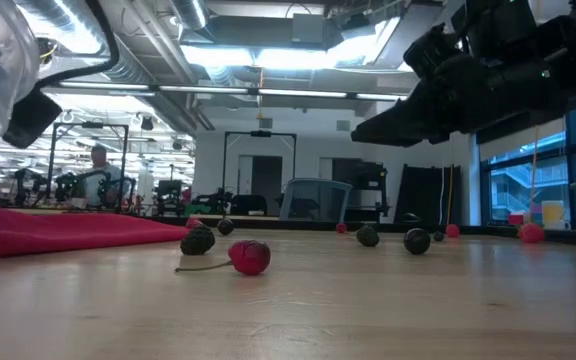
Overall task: Pick and placing Produce into tupperware
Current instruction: Put the red cherries into the transparent bin
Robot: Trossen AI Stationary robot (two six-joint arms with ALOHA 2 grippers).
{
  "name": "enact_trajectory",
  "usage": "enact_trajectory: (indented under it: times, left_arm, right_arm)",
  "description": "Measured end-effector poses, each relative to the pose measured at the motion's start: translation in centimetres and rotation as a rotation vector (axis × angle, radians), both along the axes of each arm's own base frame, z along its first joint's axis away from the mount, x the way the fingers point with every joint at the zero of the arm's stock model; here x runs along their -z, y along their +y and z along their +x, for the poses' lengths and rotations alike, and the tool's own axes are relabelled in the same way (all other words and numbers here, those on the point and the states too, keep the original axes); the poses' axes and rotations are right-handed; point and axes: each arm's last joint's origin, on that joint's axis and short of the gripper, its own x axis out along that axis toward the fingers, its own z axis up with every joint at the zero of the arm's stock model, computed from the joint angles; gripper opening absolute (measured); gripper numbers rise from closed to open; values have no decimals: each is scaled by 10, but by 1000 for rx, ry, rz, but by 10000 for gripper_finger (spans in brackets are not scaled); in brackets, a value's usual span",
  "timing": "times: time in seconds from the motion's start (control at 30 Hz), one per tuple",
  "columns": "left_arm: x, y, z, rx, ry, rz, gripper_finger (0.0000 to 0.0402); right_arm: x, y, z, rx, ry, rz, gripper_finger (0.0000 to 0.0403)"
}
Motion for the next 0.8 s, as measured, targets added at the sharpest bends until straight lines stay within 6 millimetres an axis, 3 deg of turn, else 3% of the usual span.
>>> enact_trajectory:
  times: [0.8]
  left_arm:
    - [7,6,5,30,62,-48,255]
  right_arm:
    - [3,0,-1,3,31,7,205]
